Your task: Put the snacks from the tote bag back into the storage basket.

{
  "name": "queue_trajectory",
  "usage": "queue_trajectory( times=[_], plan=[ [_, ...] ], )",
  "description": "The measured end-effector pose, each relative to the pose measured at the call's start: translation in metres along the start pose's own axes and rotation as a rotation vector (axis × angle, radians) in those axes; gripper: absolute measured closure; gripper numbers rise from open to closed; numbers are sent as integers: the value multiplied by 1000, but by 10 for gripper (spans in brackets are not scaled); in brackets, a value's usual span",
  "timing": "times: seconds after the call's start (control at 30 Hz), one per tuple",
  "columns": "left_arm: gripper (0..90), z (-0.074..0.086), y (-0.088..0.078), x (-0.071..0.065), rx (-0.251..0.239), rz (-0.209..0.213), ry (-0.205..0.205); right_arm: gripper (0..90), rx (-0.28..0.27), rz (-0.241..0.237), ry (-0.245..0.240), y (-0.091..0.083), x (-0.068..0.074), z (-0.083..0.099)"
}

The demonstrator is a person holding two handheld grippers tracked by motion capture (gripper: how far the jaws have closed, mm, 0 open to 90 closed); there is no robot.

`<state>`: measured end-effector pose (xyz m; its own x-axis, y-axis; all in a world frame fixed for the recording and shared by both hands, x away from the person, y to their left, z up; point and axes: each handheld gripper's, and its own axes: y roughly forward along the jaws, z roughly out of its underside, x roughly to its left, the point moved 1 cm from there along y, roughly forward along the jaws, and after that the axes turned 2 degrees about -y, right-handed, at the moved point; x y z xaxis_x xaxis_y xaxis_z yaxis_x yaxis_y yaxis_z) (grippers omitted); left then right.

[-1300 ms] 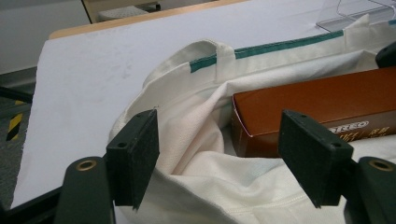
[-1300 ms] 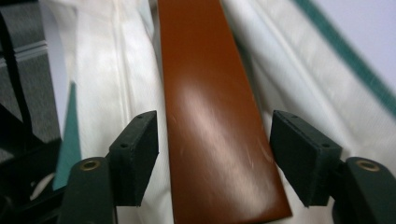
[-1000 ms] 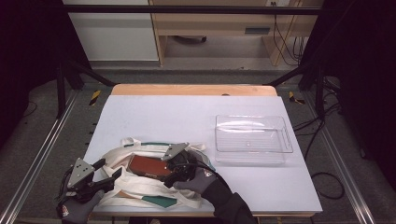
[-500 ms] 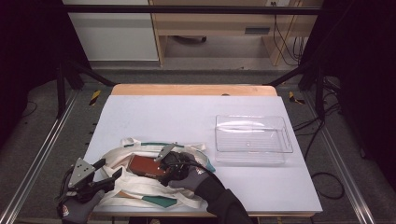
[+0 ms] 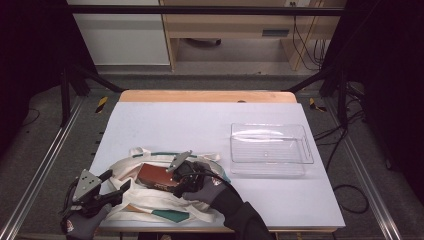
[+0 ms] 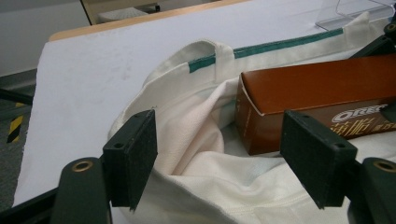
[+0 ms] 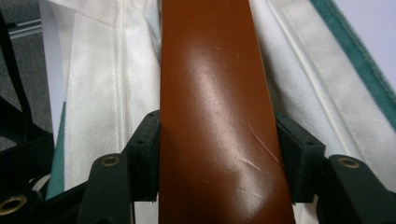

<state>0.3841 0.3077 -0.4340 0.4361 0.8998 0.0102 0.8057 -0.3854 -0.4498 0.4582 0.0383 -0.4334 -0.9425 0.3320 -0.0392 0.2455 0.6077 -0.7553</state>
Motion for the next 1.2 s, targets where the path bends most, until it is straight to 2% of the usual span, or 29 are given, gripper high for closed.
queue_trajectory(
  times=[0.17,0.47,0.73,1.2],
  plan=[
    [270,0,-2,2,-11,-5,-10,428,-37,-2,5,-13,0,-4],
    [269,1,-1,1,-2,-2,-6,430,-102,-16,22,-43,0,-11],
    [266,1,1,-1,12,11,6,431,-144,-2,31,-72,-7,-10],
    [247,1,2,-3,15,18,19,431,-168,74,70,-115,-26,8]
  ],
)
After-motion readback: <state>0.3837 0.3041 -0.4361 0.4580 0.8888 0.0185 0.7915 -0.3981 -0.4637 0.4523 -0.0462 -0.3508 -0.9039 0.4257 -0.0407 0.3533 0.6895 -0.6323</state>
